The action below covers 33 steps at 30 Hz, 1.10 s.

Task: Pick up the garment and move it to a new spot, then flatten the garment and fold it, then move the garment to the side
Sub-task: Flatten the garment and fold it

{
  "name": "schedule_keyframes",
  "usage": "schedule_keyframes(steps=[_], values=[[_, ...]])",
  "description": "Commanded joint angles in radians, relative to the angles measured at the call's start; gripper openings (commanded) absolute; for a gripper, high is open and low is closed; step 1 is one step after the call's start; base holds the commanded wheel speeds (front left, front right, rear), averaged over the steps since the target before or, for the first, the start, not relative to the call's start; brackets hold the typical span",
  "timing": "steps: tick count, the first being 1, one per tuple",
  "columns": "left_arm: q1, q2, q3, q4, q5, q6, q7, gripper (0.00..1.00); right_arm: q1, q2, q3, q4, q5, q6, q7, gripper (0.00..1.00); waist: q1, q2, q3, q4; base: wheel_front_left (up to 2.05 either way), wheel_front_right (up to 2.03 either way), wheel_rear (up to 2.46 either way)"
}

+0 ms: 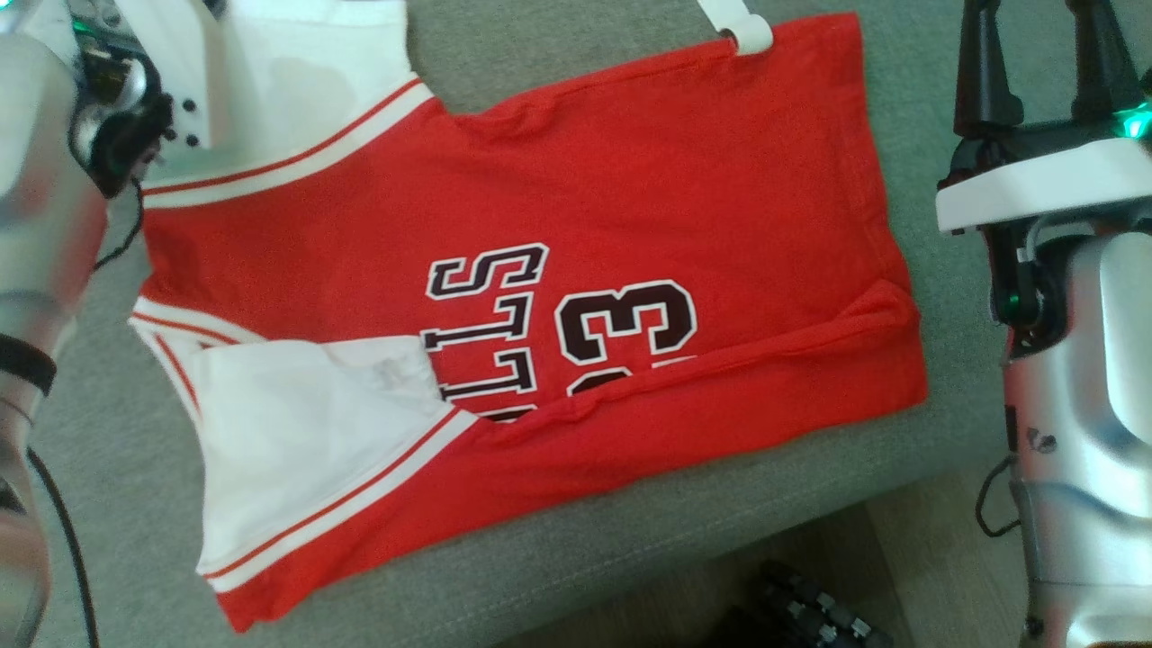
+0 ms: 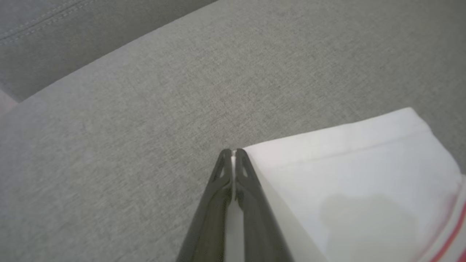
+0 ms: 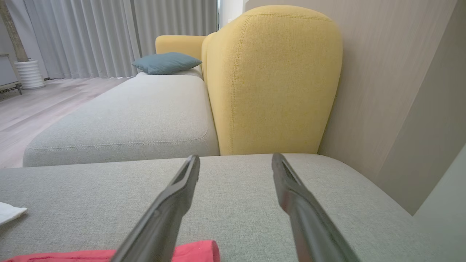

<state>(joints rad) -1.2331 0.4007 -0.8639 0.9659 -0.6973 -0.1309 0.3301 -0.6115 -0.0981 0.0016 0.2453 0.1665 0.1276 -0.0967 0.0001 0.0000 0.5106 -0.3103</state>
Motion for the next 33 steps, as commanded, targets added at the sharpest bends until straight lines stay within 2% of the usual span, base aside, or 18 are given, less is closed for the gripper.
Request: schedule_keyframes(steps=[1, 11, 16, 18, 24, 33], values=[[0.002, 0.031, 0.007, -0.016, -0.015, 0.000, -0.025, 0.00, -0.019, -0.007, 0.005, -0.026, -0.005, 0.003, 0.000, 1.00, -0.0001, 0.0000, -0.015, 0.020, 0.00, 0.00, 0.00], [0.025, -0.002, -0.014, -0.097, -0.023, 0.000, -0.261, 0.00, -0.015, -0.081, 0.012, 0.075, 0.036, 0.003, 0.054, 1.00, -0.0001, 0.0000, -0.096, 0.119, 0.00, 0.00, 0.00], [0.063, -0.007, -0.045, -0.163, 0.017, 0.004, -0.354, 0.00, -0.021, -0.153, 0.053, 0.176, 0.092, 0.003, 0.123, 1.00, -0.0001, 0.0000, -0.128, 0.178, 0.00, 0.00, 0.00], [0.092, -0.008, -0.054, -0.212, 0.023, 0.011, -0.381, 0.00, -0.032, -0.203, 0.091, 0.237, 0.123, 0.003, 0.160, 1.00, -0.0001, 0.0000, -0.138, 0.207, 0.00, 0.00, 0.00], [0.136, 0.004, -0.056, -0.322, 0.022, 0.050, -0.392, 0.00, -0.070, -0.271, 0.161, 0.356, 0.178, 0.003, 0.234, 1.00, -0.0001, 0.0000, -0.142, 0.240, 0.00, 0.00, 0.00], [0.159, 0.051, -0.061, -0.456, 0.019, 0.088, -0.342, 0.00, -0.151, -0.330, 0.279, 0.494, 0.200, 0.003, 0.256, 1.00, -0.0001, 0.0000, -0.114, 0.259, 0.00, 0.00, 0.00]])
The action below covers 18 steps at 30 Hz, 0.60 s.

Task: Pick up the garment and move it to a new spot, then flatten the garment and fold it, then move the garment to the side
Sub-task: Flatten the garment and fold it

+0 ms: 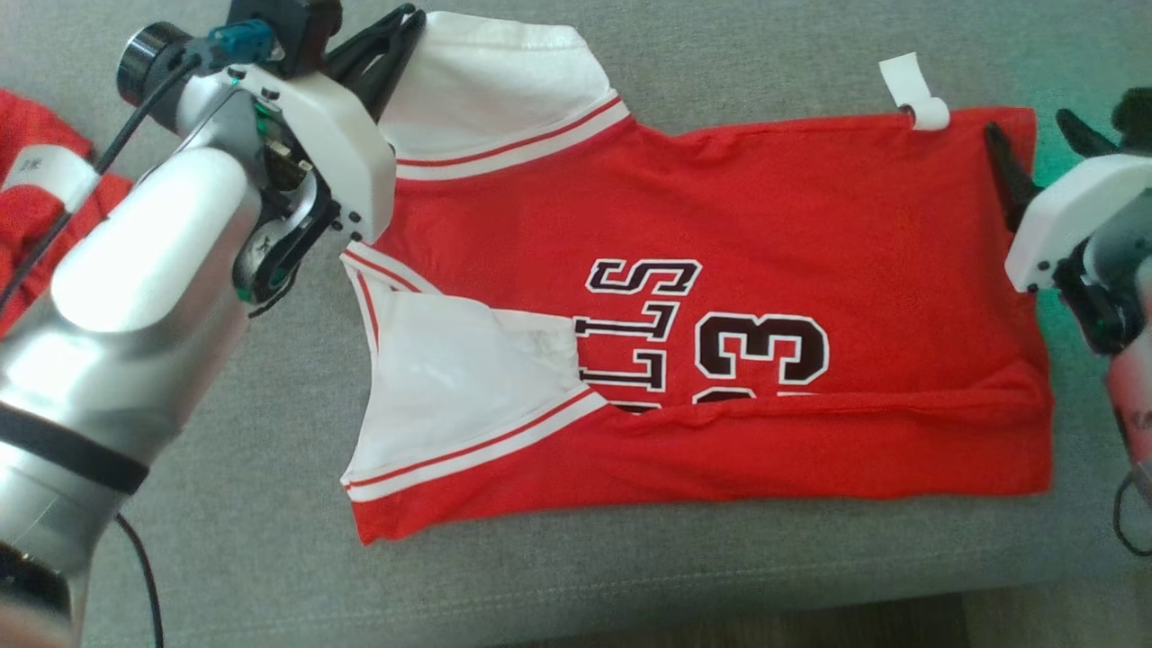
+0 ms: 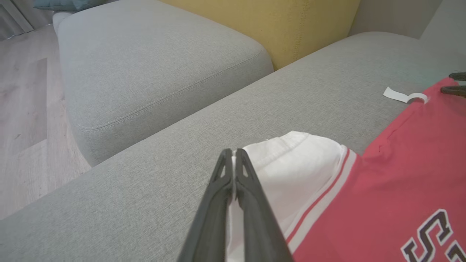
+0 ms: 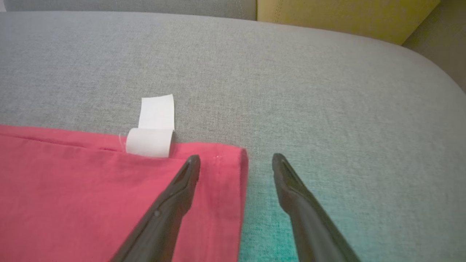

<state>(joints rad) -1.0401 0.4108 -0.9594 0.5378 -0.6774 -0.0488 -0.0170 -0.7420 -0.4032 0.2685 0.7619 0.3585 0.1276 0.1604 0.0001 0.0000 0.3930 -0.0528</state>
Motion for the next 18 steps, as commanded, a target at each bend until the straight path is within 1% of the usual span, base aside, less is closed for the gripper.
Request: schedule_keyframes(steps=[1, 11, 12, 13, 18], values=[[-0.034, 0.043, 0.035, -0.038, -0.001, 0.010, 0.009, 0.00, -0.029, -0.028, 0.025, -0.011, 0.011, 0.003, 0.001, 1.00, -0.0001, 0.0000, 0.007, 0.003, 0.00, 0.00, 0.00], [-0.046, 0.058, 0.033, -0.097, 0.000, 0.035, 0.038, 0.00, -0.096, -0.050, 0.124, 0.105, 0.037, 0.003, 0.024, 1.00, -0.0001, 0.0000, 0.043, 0.005, 0.00, 0.00, 0.00], [-0.047, 0.060, 0.033, -0.100, 0.000, 0.037, 0.039, 0.00, -0.103, -0.048, 0.127, 0.114, 0.043, 0.003, 0.023, 0.60, -0.0001, 0.0000, 0.046, 0.004, 0.00, 0.00, 0.00], [-0.049, 0.062, 0.034, -0.102, 0.000, 0.039, 0.040, 0.00, -0.109, -0.047, 0.131, 0.121, 0.050, 0.003, 0.022, 0.00, -0.0001, 0.0000, 0.049, 0.003, 0.00, 0.00, 0.00], [-0.054, 0.067, 0.045, -0.094, 0.000, 0.058, 0.025, 0.00, -0.138, -0.049, 0.143, 0.136, 0.084, 0.003, -0.023, 0.00, -0.0001, 0.0000, 0.054, 0.000, 0.00, 0.00, 0.00]])
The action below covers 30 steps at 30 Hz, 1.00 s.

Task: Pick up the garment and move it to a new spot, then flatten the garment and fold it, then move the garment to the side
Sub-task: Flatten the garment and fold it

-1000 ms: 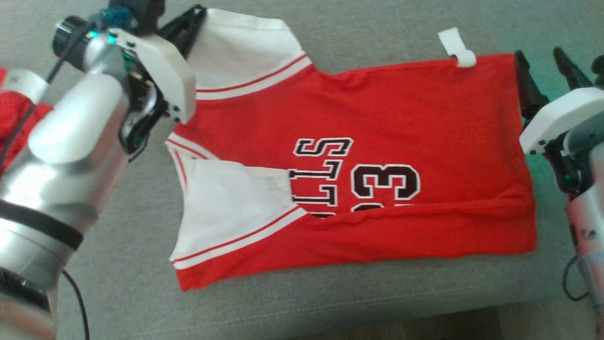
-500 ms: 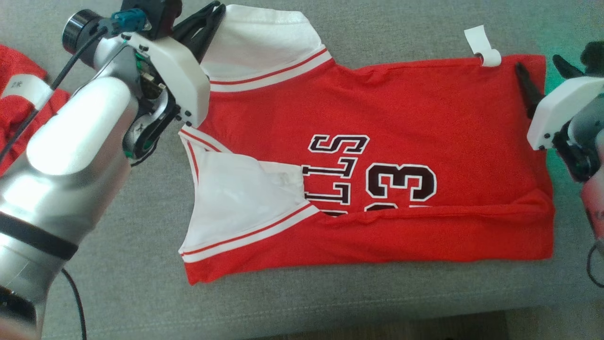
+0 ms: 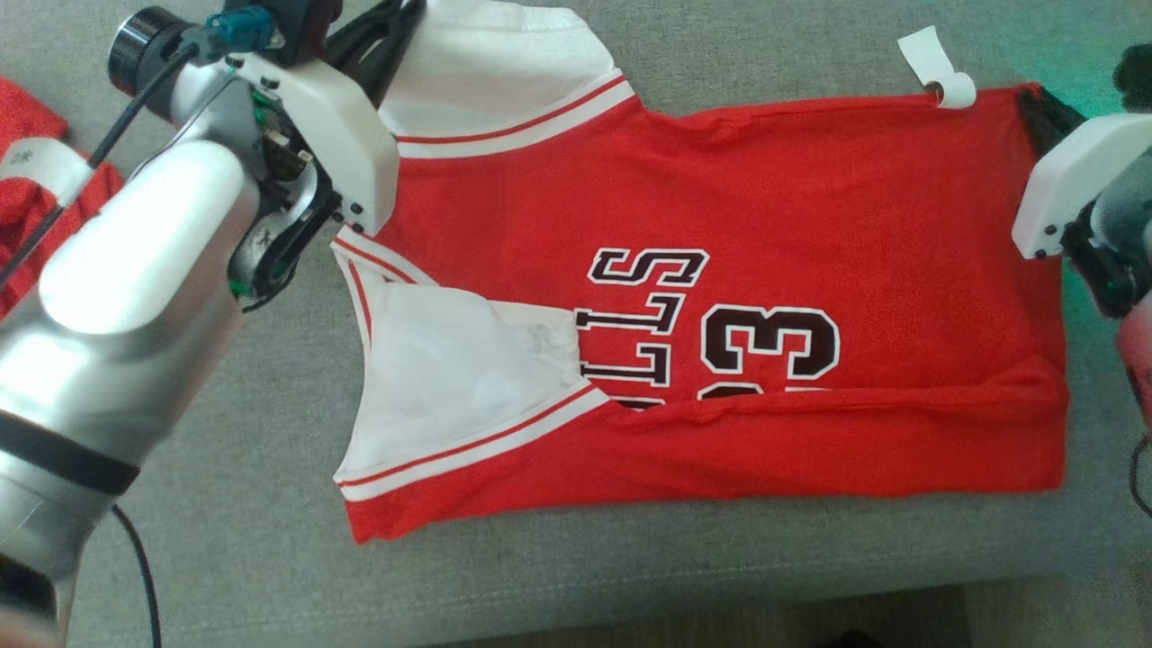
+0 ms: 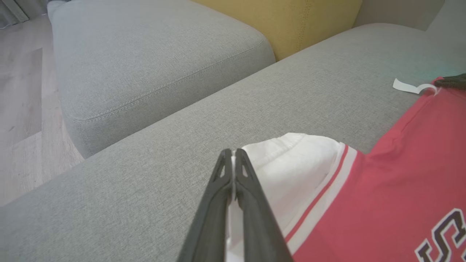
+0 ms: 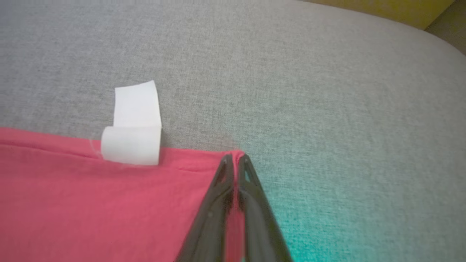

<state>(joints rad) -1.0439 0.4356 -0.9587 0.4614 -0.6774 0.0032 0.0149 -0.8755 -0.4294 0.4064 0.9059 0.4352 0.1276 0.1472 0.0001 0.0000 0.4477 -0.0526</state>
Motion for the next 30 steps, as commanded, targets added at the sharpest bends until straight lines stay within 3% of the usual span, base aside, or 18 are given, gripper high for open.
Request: schedule_keyframes(steps=[1, 11, 20, 25, 30], values=[[-0.051, 0.043, 0.048, -0.013, -0.001, 0.009, -0.013, 0.00, -0.011, -0.023, 0.004, -0.008, 0.015, 0.003, -0.025, 0.00, -0.0001, 0.0000, -0.001, 0.000, 0.00, 0.00, 0.00], [-0.107, 0.039, 0.096, 0.048, 0.000, 0.039, -0.089, 0.00, -0.110, -0.030, -0.022, 0.011, 0.034, 0.003, -0.163, 0.00, -0.0001, 0.0000, 0.017, 0.003, 0.00, 0.00, 0.00], [-0.242, -0.019, 0.122, 0.184, 0.029, 0.041, -0.185, 0.00, -0.258, -0.007, -0.065, 0.089, -0.003, 0.003, -0.284, 0.00, -0.0001, 0.0000, 0.061, 0.006, 0.00, 0.00, 0.00], [-0.272, -0.067, 0.117, 0.265, 0.034, 0.024, -0.227, 0.00, -0.283, 0.026, -0.059, 0.142, -0.013, 0.003, -0.312, 0.00, -0.0001, 0.0000, 0.061, 0.010, 0.00, 0.00, 0.00], [-0.226, -0.076, 0.096, 0.291, 0.041, -0.003, -0.251, 0.00, -0.238, 0.026, -0.039, 0.167, 0.011, 0.003, -0.338, 0.00, -0.0001, 0.0000, 0.021, 0.016, 0.00, 0.00, 0.00]])
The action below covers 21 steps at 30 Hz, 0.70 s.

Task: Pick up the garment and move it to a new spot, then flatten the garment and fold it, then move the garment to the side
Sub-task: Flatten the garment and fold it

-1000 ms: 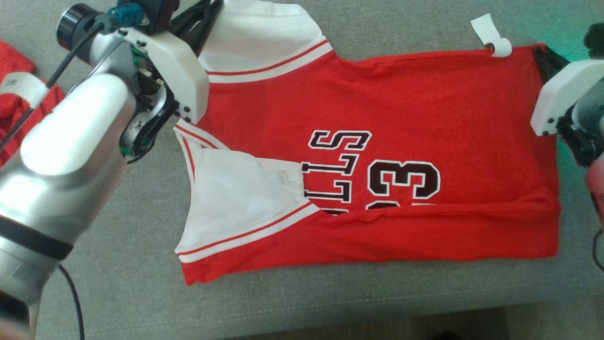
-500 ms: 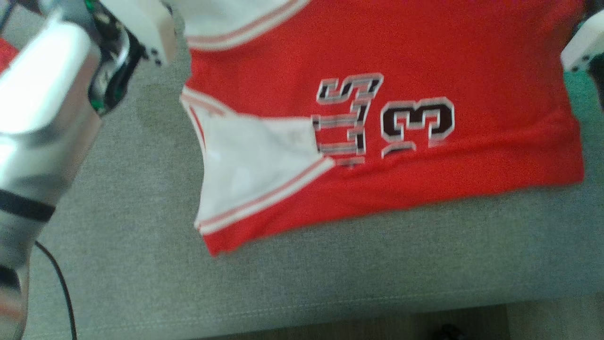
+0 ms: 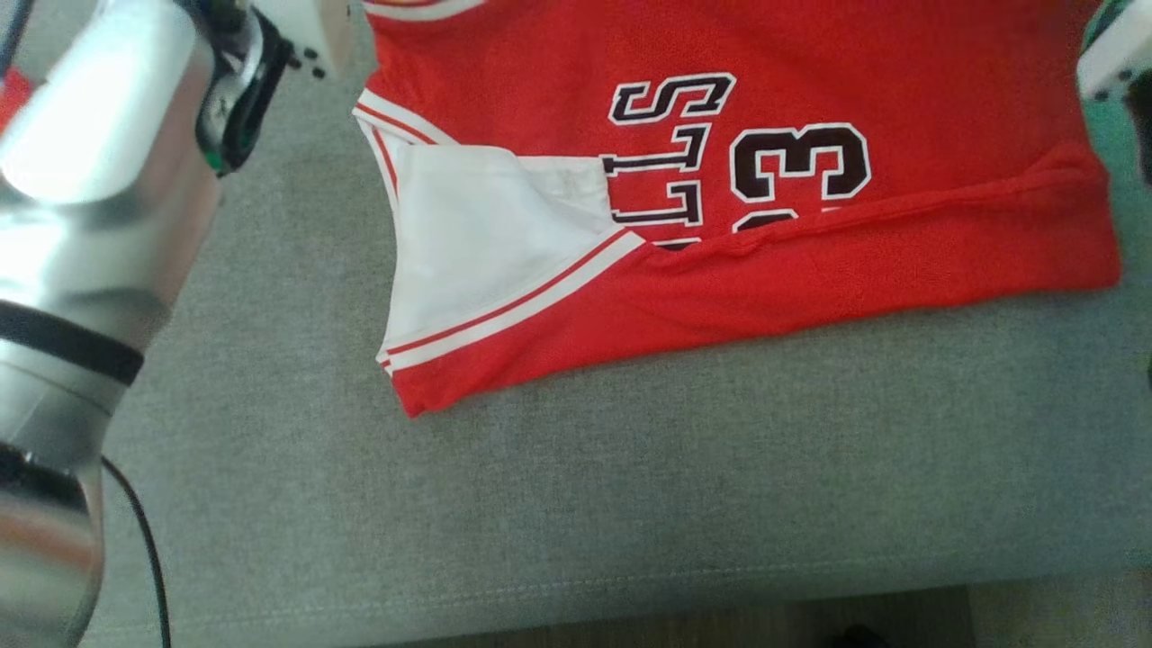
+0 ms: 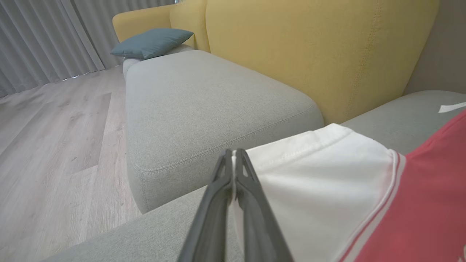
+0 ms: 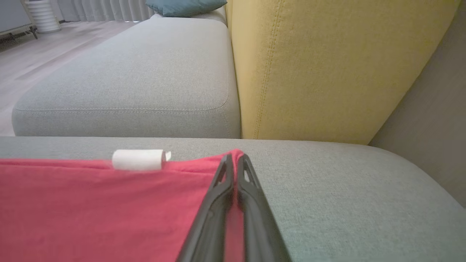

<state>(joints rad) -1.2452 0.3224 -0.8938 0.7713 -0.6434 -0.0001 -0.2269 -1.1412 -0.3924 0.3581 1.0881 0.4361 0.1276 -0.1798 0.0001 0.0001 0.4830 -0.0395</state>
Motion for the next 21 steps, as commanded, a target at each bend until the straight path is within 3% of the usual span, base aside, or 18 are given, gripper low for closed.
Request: schedule_keyframes(steps=[1, 8, 21], values=[[-0.011, 0.040, 0.027, -0.021, 0.008, -0.003, -0.012, 0.00, 0.042, -0.014, 0.012, -0.014, 0.022, 0.003, -0.012, 0.00, -0.0001, -0.0001, -0.025, 0.005, 0.00, 0.00, 0.00], [0.114, 0.093, 0.004, -0.106, 0.000, -0.008, -0.015, 0.00, 0.156, -0.043, 0.068, -0.059, 0.125, 0.003, 0.019, 0.00, -0.0001, -0.0001, -0.112, 0.016, 0.00, 0.00, 0.00], [0.398, 0.210, -0.068, -0.463, -0.036, 0.071, 0.101, 0.00, 0.364, -0.172, 0.173, -0.182, 0.294, 0.003, 0.200, 0.00, -0.0001, -0.0001, -0.236, 0.053, 0.00, 0.00, 0.00]])
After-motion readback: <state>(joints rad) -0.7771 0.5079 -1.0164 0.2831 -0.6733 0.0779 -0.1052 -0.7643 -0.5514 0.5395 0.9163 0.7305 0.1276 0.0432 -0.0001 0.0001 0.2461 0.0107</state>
